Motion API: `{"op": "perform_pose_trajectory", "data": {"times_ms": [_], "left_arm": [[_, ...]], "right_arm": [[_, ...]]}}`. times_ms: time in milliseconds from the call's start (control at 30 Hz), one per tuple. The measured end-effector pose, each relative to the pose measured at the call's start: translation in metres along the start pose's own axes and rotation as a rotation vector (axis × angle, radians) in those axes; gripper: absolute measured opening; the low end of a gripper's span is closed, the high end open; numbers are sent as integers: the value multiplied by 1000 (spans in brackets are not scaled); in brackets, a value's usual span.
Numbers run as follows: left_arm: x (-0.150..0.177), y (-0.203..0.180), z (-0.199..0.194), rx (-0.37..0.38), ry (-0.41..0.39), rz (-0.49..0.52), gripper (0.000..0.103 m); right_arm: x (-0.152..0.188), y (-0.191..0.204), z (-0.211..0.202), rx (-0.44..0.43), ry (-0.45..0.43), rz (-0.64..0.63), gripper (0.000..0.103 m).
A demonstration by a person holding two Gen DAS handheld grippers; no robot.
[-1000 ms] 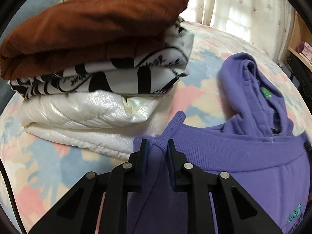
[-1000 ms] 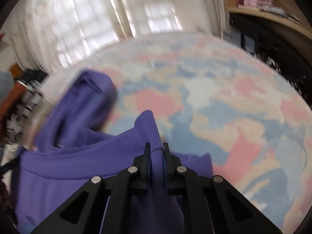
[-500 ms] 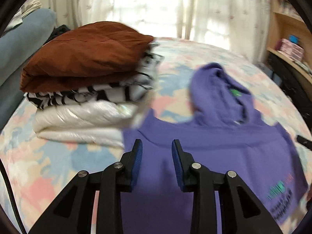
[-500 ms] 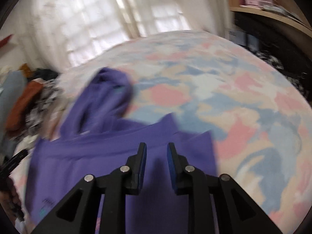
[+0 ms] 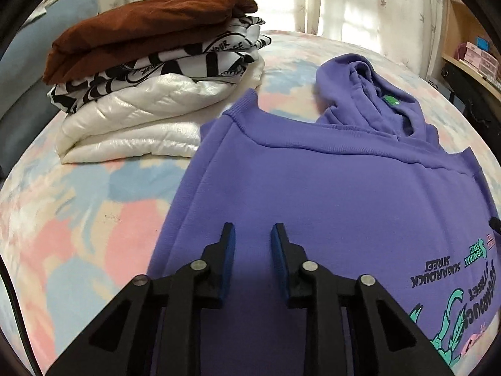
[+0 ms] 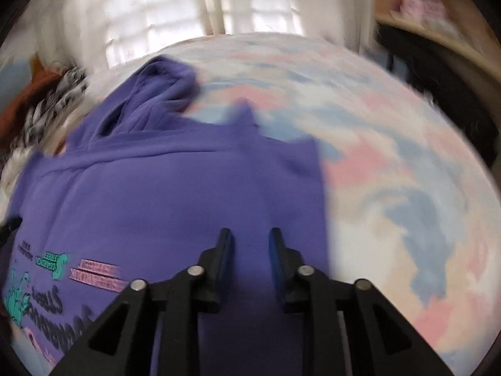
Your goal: Fold large clothes
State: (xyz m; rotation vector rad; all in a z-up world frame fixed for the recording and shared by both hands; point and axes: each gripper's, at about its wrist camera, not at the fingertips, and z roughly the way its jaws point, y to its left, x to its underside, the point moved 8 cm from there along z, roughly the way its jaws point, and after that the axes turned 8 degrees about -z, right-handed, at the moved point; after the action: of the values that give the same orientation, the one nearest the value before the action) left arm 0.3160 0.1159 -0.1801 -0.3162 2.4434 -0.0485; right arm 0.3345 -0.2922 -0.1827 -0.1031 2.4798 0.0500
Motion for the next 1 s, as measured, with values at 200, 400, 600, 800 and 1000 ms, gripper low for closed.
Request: {"op": "perform_pose_trajectory", "data": {"times_ms": [200,400,600,800,1000], "left_arm": [[0,2,-23,23,43,-65,34],[22,-14,-79,86,3,-93,40],[69,-24,-97,96,9,-116,40],[87,7,-80,40,35,-184,39],[85,30,-82,35,39,-217,38]], "right_arm": [[1,-18,-31,-40,10,88,9],[10,52,-73,-204,-41,86,43],[49,140,-81,-326,14,-21,44],[77,130,-72,-256,35,-57,43],[89,34,-77,-106,23,99,41]]}}
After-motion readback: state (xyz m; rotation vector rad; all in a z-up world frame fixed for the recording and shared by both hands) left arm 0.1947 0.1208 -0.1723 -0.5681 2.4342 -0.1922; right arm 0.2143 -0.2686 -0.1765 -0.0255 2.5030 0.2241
